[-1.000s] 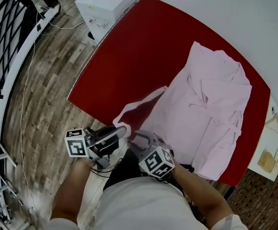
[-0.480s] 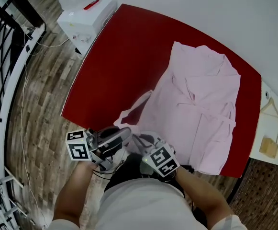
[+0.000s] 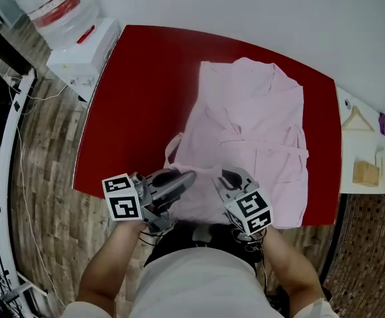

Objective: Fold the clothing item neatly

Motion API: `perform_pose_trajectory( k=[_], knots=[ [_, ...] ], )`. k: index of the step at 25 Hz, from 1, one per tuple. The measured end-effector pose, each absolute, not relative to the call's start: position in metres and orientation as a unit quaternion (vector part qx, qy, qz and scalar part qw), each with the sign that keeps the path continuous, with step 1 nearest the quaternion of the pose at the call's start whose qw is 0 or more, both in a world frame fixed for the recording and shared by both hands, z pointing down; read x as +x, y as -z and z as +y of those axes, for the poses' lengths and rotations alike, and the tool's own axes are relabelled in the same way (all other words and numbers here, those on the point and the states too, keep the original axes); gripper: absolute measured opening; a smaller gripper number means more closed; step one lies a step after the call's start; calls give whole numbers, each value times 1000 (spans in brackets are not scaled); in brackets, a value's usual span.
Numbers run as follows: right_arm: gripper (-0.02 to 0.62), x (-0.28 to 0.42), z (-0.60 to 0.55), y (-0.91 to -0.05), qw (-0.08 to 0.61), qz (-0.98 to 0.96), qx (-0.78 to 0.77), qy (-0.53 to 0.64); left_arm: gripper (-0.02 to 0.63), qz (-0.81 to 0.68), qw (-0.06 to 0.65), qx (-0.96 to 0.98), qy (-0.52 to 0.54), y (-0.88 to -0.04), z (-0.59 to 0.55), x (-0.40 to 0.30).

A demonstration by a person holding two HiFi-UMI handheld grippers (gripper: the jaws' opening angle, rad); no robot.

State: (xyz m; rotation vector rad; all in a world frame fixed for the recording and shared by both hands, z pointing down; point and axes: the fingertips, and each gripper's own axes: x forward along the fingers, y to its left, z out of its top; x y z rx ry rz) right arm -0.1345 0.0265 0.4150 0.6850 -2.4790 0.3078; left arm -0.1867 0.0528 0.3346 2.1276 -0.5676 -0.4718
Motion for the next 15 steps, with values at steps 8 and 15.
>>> perform_pose_trajectory(
  k=[8,15],
  knots=[
    [21,-44,-35,-404,271,-885,356,-126,11,-205,417,875,136,-333,7,-115],
    [21,17,-68,-405,258,-868,394,-155,11,-198,419,880,104,-340,-24,-54]
  ],
)
